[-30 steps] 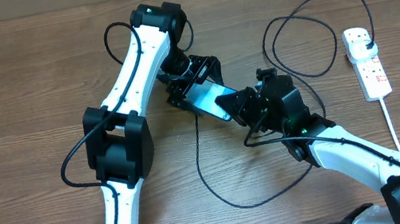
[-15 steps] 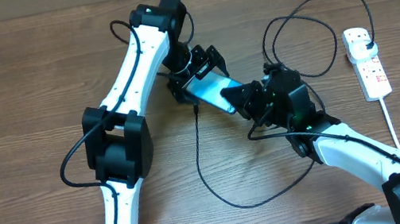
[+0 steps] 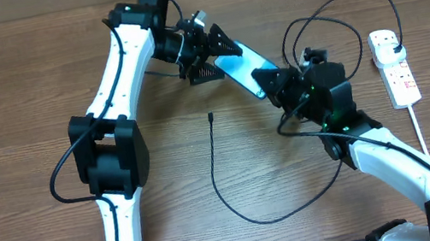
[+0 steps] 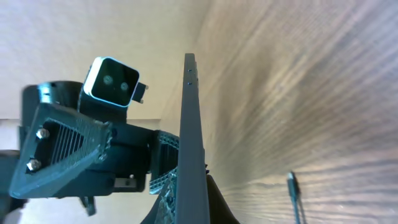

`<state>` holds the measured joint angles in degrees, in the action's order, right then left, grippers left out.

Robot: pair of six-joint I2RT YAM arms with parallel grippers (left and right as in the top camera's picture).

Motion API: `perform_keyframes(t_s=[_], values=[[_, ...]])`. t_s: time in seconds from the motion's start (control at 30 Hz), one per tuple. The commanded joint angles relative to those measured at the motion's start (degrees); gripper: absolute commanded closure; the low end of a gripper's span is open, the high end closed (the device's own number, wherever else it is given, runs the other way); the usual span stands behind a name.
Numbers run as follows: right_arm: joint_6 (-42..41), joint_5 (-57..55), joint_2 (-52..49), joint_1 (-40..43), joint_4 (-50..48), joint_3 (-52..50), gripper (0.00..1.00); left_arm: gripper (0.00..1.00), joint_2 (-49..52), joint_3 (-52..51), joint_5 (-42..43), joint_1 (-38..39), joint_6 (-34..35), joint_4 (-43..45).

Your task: Plug charger to phone and switch on socket

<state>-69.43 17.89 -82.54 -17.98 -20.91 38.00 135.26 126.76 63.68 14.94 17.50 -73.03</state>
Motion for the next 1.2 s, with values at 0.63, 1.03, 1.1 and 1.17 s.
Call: perform_keyframes(t_s=[0.63, 1.03, 1.1, 1.17], values=[[-33.0, -16.8, 1.0, -3.3, -1.6, 10.6, 0.96, 0.42, -0.4, 3.1, 12.0, 0.5, 34.2, 35.5], [-34.3, -24.3, -2.1, -6.0, -5.7, 11.5, 0.96, 0.48, -0.4, 3.1, 1.2, 1.9, 40.4, 36.9], [-34.4, -24.3, -3.1, -6.1, -6.1, 11.7, 0.96, 0.48, -0.4, 3.1, 0.2, 2.7, 40.4, 36.9], [-34.3, -24.3, -3.1, -6.1, -6.0, 11.7, 0.96, 0.48, -0.4, 3.1, -0.6, 3.0, 40.4, 36.9]])
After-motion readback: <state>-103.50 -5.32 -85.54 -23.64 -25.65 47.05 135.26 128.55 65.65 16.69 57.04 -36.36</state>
